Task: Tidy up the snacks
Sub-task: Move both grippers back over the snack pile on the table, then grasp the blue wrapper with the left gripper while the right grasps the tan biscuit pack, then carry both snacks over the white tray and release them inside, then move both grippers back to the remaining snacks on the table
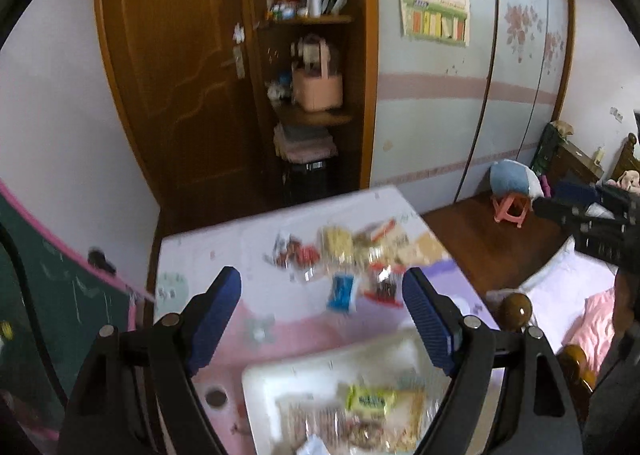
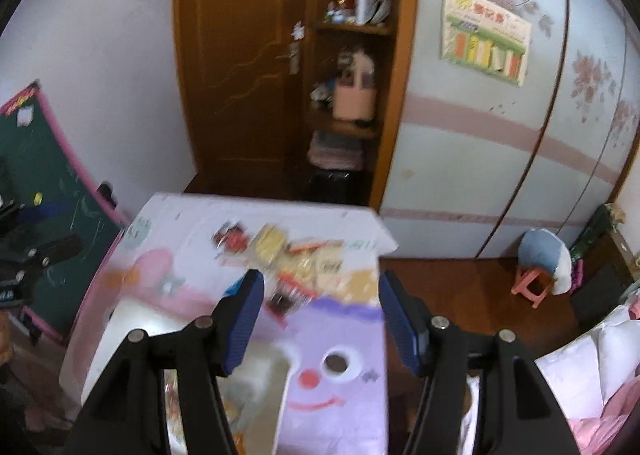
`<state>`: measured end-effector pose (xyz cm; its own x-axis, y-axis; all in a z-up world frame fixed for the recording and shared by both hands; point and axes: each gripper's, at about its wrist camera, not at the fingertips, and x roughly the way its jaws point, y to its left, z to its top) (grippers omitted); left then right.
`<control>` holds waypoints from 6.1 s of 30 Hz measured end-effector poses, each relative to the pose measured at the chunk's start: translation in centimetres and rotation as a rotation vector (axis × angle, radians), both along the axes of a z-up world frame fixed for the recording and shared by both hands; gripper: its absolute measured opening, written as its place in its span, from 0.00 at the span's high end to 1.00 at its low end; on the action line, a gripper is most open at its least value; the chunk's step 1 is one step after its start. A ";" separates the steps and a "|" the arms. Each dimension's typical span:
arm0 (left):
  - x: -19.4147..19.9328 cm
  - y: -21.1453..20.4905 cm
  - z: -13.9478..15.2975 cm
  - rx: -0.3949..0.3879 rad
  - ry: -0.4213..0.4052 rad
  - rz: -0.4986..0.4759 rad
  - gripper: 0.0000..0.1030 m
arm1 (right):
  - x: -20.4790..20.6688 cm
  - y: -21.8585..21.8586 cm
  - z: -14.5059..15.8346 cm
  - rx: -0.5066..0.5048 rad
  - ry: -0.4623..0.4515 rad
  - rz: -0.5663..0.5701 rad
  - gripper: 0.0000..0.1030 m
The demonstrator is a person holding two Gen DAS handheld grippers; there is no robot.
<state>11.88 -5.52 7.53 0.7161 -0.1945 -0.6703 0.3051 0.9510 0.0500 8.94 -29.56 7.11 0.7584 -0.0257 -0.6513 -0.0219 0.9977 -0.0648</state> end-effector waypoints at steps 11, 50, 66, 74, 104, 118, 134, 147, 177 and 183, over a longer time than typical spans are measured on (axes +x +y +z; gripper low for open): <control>11.8 -5.7 -1.5 0.154 -0.011 -0.017 0.13 | 13.2 -4.2 0.2 -0.001 0.120 -0.096 0.42; 22.6 -6.4 -33.6 0.170 0.733 0.020 0.40 | 27.1 -2.0 -29.6 0.099 0.621 -0.074 0.41; 18.8 -3.3 -25.2 0.153 0.549 0.039 0.73 | 18.9 -3.0 -23.9 0.229 0.564 -0.058 0.49; 11.5 -0.6 -13.5 0.110 0.329 0.002 0.73 | 8.5 -0.2 -13.0 0.298 0.368 0.089 0.48; -10.0 5.6 -14.8 -0.072 0.215 0.075 0.05 | -10.9 11.1 -11.5 0.182 0.197 0.183 0.62; -12.1 6.2 -13.3 -0.096 0.098 0.147 0.05 | -11.3 10.9 -15.0 0.307 0.355 0.162 0.61; -10.1 3.7 -14.3 -0.025 0.124 0.121 0.05 | -9.2 9.7 -17.2 0.379 0.411 0.162 0.61; -5.5 2.8 -12.8 0.031 0.093 0.095 0.05 | -4.0 7.2 -16.6 0.312 0.393 0.108 0.61; 26.6 -2.4 -19.0 0.175 0.452 0.050 0.07 | 19.9 2.7 -26.1 0.363 0.792 -0.250 0.44; 27.5 -2.8 -22.7 0.171 0.505 0.064 0.07 | 19.9 2.9 -29.0 0.389 0.861 -0.305 0.43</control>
<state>39.37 -8.31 -15.21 0.3031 -0.0187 -0.9528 0.2734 0.9595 0.0681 28.82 -26.68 -21.91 0.0195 0.1917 -0.9813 0.3538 0.9166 0.1861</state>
